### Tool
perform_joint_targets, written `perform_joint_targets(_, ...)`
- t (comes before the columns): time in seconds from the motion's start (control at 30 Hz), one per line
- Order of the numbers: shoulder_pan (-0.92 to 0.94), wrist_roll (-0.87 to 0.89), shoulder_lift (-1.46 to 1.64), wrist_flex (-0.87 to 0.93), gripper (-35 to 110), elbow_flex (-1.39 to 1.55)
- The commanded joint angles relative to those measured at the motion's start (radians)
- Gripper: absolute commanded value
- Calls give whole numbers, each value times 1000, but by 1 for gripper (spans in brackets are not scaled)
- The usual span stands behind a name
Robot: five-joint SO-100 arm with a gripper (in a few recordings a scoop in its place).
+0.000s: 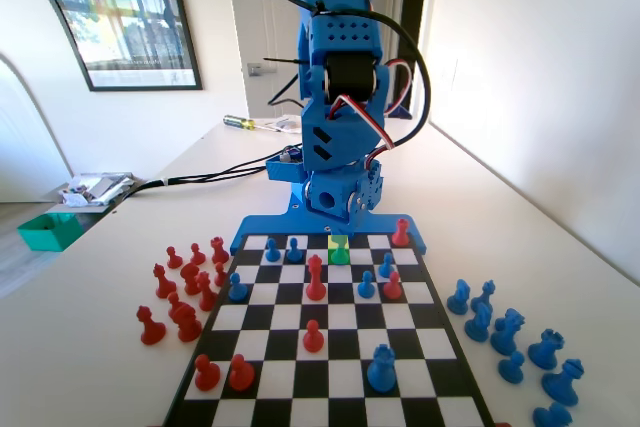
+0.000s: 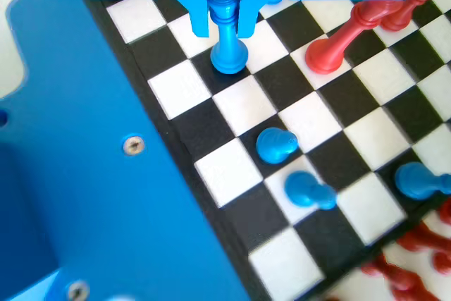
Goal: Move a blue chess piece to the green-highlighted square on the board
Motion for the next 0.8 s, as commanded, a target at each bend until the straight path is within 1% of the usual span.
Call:
perform_joint_targets(0.0,-17,-11,18,41,1,-20)
perform_joint_targets(0.33,-6,-9,20,69,1,-52)
perform_joint_targets(0.53,-3,11,20,60,6,-58)
perform_joint_targets(0.63,-3,18,20,51,14,-58)
perform_joint_targets(0.77,-3,23,25,44,17,-60)
